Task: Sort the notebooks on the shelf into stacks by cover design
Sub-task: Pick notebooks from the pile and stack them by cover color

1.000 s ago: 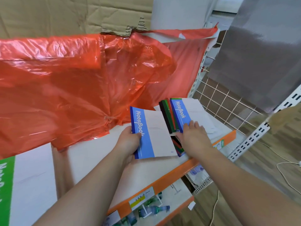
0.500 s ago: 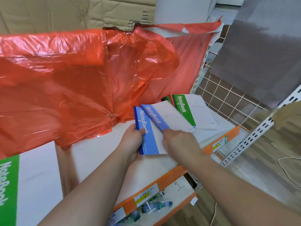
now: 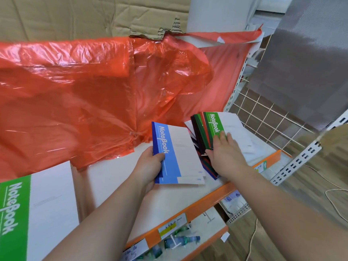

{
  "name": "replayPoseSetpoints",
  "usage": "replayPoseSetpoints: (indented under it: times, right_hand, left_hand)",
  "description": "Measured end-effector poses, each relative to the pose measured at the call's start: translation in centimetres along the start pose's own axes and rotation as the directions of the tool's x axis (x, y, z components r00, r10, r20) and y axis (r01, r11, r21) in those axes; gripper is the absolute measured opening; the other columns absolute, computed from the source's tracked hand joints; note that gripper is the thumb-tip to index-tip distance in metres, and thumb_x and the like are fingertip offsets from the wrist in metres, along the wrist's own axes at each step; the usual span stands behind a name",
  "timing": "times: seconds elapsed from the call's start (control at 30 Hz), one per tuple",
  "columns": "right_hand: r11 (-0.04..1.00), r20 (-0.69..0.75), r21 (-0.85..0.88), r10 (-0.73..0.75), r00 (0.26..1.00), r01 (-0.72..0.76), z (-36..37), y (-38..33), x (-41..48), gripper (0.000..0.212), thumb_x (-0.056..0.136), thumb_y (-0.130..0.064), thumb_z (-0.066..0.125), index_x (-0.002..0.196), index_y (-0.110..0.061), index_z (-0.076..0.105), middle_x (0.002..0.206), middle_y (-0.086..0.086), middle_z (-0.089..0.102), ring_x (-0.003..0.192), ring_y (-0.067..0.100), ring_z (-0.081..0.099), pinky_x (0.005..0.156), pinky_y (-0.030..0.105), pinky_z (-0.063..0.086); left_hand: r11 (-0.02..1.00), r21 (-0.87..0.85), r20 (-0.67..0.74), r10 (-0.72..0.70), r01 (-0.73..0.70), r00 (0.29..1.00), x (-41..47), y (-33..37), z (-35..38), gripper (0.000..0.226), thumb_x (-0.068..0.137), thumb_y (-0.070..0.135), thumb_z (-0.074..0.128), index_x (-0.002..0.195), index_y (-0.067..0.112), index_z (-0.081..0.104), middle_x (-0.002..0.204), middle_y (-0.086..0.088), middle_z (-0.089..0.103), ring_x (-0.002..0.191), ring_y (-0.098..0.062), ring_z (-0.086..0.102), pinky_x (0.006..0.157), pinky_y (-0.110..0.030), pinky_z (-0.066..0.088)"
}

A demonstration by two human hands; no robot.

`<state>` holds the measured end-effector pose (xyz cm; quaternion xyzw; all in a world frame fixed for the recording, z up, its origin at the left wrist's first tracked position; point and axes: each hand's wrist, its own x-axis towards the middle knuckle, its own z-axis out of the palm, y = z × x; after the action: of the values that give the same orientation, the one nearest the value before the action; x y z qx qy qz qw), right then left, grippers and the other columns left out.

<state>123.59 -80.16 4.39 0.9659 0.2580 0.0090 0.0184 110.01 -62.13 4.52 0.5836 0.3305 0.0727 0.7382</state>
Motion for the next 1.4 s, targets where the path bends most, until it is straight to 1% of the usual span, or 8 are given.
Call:
replayPoseSetpoints:
  times: [0.17,0.27,0.37,0.6,0.87,0.97,1.23,1.4]
  right_hand:
    - [0.998,-0.072,-0.056,-0.015,0.997,0.011,0.6,-0.1,0.1,0.044,0.098,-0.05,0.042,0.112,-0.011,0.056,0.115,0.01,0.06,0.11,0.028,0.053,0.086,0.037,0.044]
    - [0.99,-0.11,-0.135,-0.05,0.993,0.035,0.1,-0.5,-0.4,0.024,0.098,-0.037,0.049,0.102,-0.013,0.054,0.101,0.005,0.065,0.092,0.026,0.061,0.067,0.032,0.036]
    - [0.99,-0.122,-0.14,-0.048,0.991,0.031,-0.1,-0.1,-0.2,0.018,0.1,-0.033,0.047,0.095,-0.015,0.049,0.097,0.005,0.066,0.087,0.027,0.062,0.064,0.03,0.034]
    - [0.992,-0.124,-0.022,0.118,0.985,-0.121,0.2,0.3,0.8,0.043,0.099,-0.049,0.04,0.109,-0.01,0.056,0.108,0.01,0.057,0.104,0.029,0.048,0.073,0.036,0.044]
    - [0.993,-0.062,0.034,0.113,0.992,-0.111,-1.5,-0.3,1.3,0.02,0.098,-0.028,0.044,0.085,-0.012,0.045,0.084,0.007,0.058,0.073,0.026,0.047,0.059,0.03,0.036]
    - [0.997,-0.037,-0.076,0.017,0.999,-0.02,-1.9,-0.6,0.8,0.004,0.092,-0.009,0.05,0.096,-0.008,0.051,0.093,0.01,0.064,0.073,0.03,0.054,0.061,0.03,0.038]
    - [0.976,-0.074,-0.089,-0.207,0.975,0.201,-2.3,-3.6,-2.3,0.026,0.089,-0.003,0.046,0.115,-0.006,0.05,0.096,0.014,0.068,0.085,0.035,0.065,0.059,0.034,0.035]
    - [0.874,-0.221,-0.159,-0.486,0.846,0.46,-1.0,-6.9,-5.2,0.036,0.044,-0.008,0.084,0.071,-0.01,0.06,0.043,0.003,0.047,0.031,0.023,0.043,0.042,0.021,0.003]
  left_hand:
    - [1.0,0.003,-0.003,0.006,-0.006,1.0,0.0,0.1,-0.5,0.028,0.1,0.008,0.043,0.122,0.018,0.057,0.111,-0.003,0.073,0.093,-0.026,0.073,0.077,-0.05,0.061]
    - [1.0,-0.001,-0.002,0.006,-0.006,1.0,0.0,0.1,-0.4,0.028,0.099,0.007,0.043,0.122,0.017,0.057,0.111,-0.003,0.073,0.093,-0.026,0.073,0.077,-0.05,0.061]
    - [1.0,0.001,-0.001,0.01,-0.01,1.0,-0.1,0.1,-0.2,0.028,0.099,0.007,0.043,0.122,0.017,0.057,0.113,-0.004,0.073,0.094,-0.027,0.073,0.078,-0.051,0.06]
    - [1.0,-0.007,0.006,0.025,-0.025,1.0,-0.2,0.2,-0.1,0.028,0.098,0.005,0.044,0.118,0.016,0.059,0.108,-0.003,0.075,0.09,-0.025,0.074,0.071,-0.044,0.062]
    - [1.0,-0.02,0.008,0.011,-0.01,1.0,-0.2,0.1,-0.1,0.025,0.1,0.009,0.044,0.118,0.02,0.058,0.108,-0.002,0.074,0.09,-0.024,0.074,0.075,-0.047,0.061]
    - [1.0,-0.03,0.005,0.007,-0.007,1.0,-0.1,0.3,0.2,0.024,0.1,0.01,0.046,0.12,0.02,0.057,0.109,-0.002,0.074,0.09,-0.024,0.074,0.072,-0.044,0.062]
    - [0.994,-0.106,-0.012,0.008,-0.01,1.0,0.0,-0.1,1.1,0.025,0.102,0.013,0.045,0.124,0.019,0.055,0.109,-0.002,0.073,0.09,-0.024,0.074,0.066,-0.039,0.061]
    - [0.982,-0.185,-0.012,0.043,-0.045,0.999,0.0,-0.4,1.9,0.025,0.106,0.028,0.042,0.122,0.016,0.057,0.109,-0.006,0.074,0.094,-0.025,0.073,0.07,-0.036,0.06]
